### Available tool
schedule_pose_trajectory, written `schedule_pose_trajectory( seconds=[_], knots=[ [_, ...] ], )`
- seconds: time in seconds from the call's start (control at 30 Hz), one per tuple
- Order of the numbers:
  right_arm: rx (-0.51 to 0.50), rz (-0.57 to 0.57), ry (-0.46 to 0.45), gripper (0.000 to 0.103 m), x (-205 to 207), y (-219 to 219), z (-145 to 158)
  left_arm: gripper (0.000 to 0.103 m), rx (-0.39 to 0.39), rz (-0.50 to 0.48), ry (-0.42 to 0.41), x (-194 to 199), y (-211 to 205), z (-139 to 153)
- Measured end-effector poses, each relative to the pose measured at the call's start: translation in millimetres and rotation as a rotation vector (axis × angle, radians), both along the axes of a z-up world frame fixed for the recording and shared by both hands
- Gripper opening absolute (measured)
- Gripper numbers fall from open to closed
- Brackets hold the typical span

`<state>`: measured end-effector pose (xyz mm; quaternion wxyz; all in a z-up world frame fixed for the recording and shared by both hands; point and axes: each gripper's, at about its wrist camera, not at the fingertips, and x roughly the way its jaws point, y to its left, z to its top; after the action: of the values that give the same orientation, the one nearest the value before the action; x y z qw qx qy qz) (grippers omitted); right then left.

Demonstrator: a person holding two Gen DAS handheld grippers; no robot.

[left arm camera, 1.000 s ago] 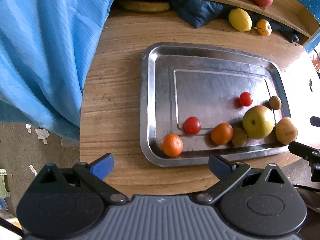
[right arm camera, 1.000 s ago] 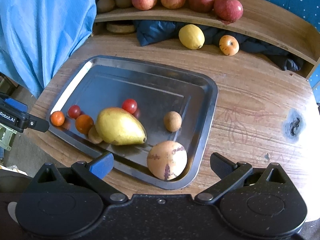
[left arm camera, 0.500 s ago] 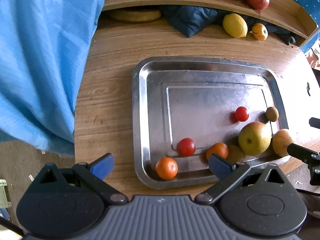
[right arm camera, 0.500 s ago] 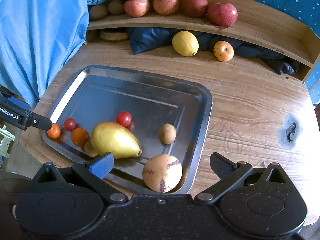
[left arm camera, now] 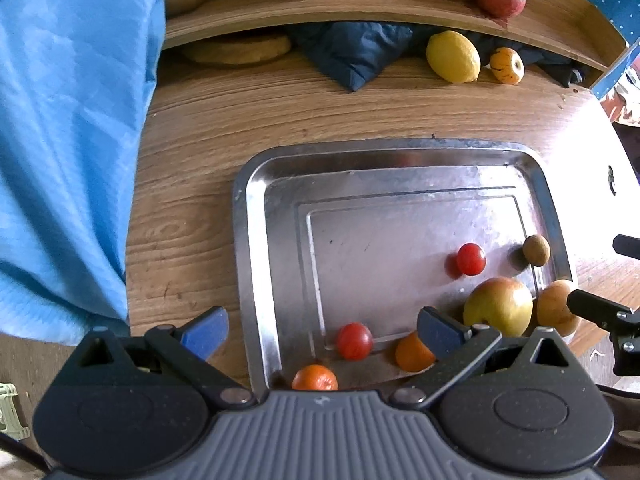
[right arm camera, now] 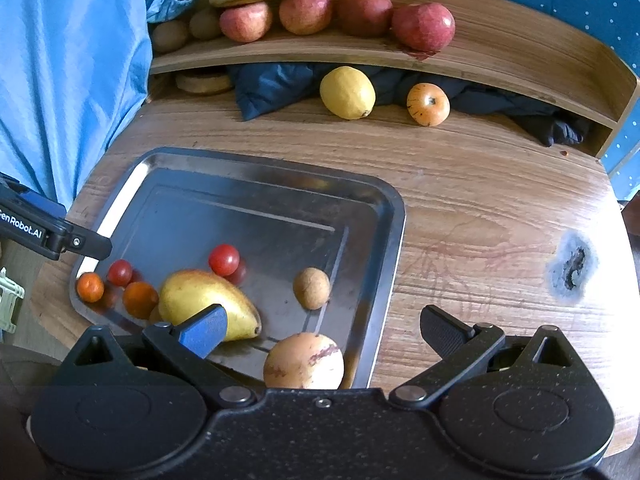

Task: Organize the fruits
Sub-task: 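Withdraw both grippers from the tray back toward the shelf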

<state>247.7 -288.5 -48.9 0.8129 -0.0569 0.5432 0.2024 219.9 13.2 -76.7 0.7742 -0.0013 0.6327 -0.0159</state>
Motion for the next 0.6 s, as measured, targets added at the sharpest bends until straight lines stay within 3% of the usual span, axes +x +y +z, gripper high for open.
schedule_pose_trajectory(
  seconds=[0.6],
  knots=[
    [-0.008,-0.062,0.018,0.102,21,-6,-9,0.102,-0.016,-0.078,0.019,41,-20,-10]
  ],
)
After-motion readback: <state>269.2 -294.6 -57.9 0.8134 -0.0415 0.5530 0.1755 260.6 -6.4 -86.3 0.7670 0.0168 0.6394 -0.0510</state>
